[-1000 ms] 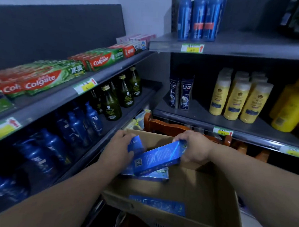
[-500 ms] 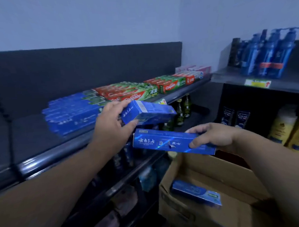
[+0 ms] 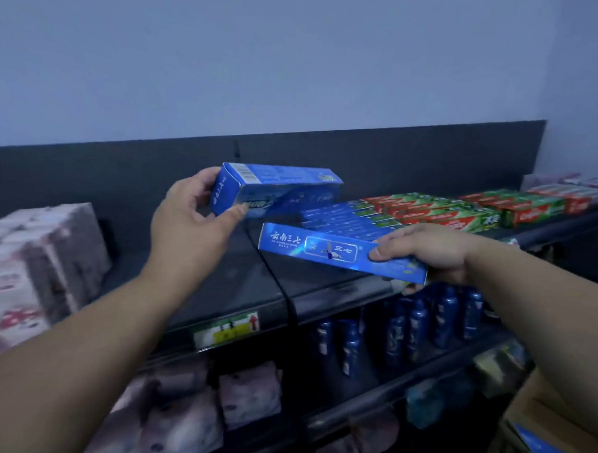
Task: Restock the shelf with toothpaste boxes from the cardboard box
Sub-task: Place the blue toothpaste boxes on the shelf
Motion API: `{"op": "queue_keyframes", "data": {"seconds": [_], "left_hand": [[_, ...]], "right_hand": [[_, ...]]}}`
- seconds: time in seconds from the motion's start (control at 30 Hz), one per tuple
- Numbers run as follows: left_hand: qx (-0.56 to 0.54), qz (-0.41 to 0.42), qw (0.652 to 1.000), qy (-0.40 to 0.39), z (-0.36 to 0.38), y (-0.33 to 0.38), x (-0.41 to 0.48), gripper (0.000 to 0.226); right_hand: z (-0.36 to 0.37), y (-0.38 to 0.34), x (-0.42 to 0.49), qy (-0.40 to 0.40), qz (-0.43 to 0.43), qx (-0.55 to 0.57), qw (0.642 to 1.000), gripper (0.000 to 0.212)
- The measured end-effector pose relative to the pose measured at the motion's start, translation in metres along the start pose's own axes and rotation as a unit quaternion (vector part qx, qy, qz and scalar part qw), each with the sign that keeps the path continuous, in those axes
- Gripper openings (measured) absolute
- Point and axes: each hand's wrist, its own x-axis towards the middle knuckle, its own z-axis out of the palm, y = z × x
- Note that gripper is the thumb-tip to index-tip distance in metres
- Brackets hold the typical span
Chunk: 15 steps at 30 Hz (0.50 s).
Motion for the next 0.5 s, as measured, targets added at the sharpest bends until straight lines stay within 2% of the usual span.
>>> {"op": "queue_keyframes", "data": {"seconds": [0.07, 0.17, 0.27, 0.4, 0.5], "left_hand": [[-0.001, -0.016, 1.000, 0.014, -0.028, -0.016, 0.002, 0.046], [0.002, -0.041, 0.998, 0.037, -0.061, -0.032, -0.001, 0.046], [-0.015, -0.075, 0.996, 0.055, -0.084, -0.045, -0.004, 0.036], [-0.014, -0.126, 0.989, 0.073, -0.096, -0.066, -0.011, 0.031], [-0.032, -0.183, 0.978, 0.090, -0.093, -0.082, -0.017, 0.029]], "right_hand": [[0.025, -0.019, 0.014, 0.003, 0.007, -0.012, 1.000, 0.020], [0.056, -0.042, 0.030, -0.005, 0.027, -0.035, 0.999, 0.035], [0.076, -0.056, 0.044, -0.004, 0.040, -0.071, 0.997, 0.038], [0.093, -0.068, 0.054, -0.018, 0.052, -0.116, 0.992, 0.034], [0.099, -0.073, 0.056, -0.077, 0.075, -0.122, 0.987, 0.025]]}}
